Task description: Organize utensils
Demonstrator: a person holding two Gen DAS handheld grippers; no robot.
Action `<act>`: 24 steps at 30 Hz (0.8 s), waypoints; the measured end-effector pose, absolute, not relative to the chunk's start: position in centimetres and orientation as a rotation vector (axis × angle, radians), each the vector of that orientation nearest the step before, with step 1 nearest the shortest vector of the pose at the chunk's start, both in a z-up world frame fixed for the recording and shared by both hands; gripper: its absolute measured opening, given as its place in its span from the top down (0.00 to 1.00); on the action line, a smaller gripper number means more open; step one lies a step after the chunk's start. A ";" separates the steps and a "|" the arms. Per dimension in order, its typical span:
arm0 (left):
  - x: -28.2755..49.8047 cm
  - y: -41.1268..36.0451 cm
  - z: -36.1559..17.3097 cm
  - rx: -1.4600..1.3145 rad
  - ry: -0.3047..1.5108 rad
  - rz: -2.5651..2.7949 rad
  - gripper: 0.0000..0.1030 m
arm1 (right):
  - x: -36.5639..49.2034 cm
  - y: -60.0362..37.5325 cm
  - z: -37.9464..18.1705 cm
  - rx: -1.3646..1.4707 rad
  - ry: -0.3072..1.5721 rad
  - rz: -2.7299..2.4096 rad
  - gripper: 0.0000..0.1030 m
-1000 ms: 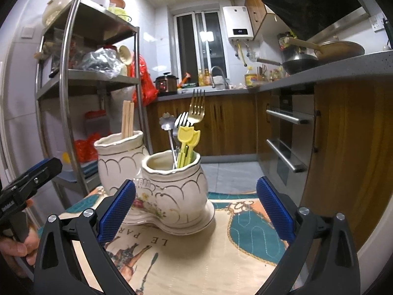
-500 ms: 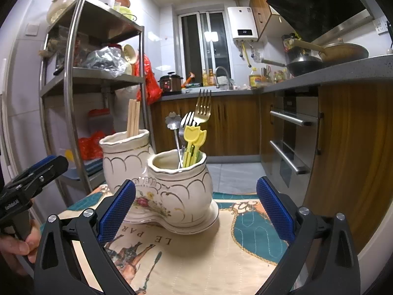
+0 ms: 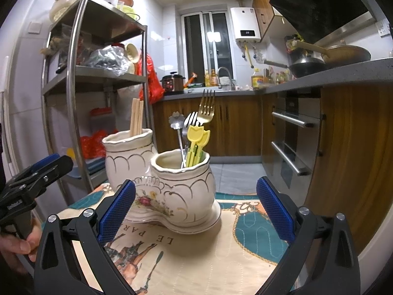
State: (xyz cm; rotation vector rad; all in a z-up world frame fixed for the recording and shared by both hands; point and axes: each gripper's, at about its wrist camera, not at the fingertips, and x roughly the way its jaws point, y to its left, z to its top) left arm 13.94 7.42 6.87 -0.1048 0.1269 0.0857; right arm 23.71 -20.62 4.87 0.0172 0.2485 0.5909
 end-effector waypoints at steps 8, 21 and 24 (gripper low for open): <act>14.0 7.4 6.8 -0.100 0.128 0.088 0.05 | 23.7 -20.6 4.9 0.015 0.246 0.594 0.05; 14.0 7.7 6.6 -0.095 0.132 0.086 0.05 | 23.6 -20.5 4.9 0.014 0.245 0.595 0.05; 13.9 7.7 6.7 -0.097 0.130 0.085 0.05 | 23.6 -20.5 4.9 0.016 0.245 0.595 0.05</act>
